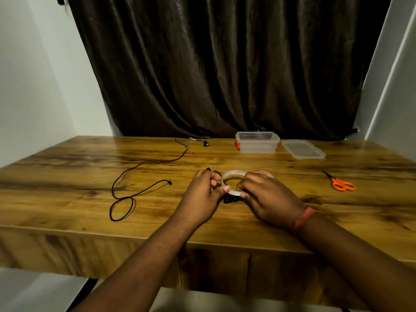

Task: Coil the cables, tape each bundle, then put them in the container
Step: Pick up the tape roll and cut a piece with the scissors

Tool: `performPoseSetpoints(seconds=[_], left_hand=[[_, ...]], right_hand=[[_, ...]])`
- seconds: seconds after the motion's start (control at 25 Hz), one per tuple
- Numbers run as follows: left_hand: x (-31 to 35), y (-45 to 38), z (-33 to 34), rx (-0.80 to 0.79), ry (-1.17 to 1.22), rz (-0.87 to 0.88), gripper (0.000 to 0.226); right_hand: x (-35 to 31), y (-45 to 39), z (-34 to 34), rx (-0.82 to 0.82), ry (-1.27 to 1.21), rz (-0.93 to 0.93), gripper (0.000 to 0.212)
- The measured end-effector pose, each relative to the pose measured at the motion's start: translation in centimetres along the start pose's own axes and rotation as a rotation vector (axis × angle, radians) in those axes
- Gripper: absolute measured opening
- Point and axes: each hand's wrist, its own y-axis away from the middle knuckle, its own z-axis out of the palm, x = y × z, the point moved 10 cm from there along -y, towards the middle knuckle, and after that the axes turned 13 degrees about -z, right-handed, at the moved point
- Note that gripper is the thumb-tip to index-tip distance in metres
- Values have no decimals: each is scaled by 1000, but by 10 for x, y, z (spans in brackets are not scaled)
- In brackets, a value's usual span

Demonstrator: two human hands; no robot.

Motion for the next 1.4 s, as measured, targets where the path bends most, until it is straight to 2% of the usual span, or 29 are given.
performPoseSetpoints(seconds=[0.52, 0.76, 1.12, 1.4], left_hand=[[7, 1, 2, 6, -93, 91, 8], [6, 3, 1, -28, -63, 38, 2], [6, 6, 1, -81, 54, 20, 8], [8, 3, -2, 34, -96, 99, 2]], right_hand=[[5, 3, -5, 59, -43, 30, 13], [9, 3, -3, 52, -92, 56, 10], [8, 5, -2, 43, -103, 59, 9], [11, 5, -3, 40, -111, 101, 10]])
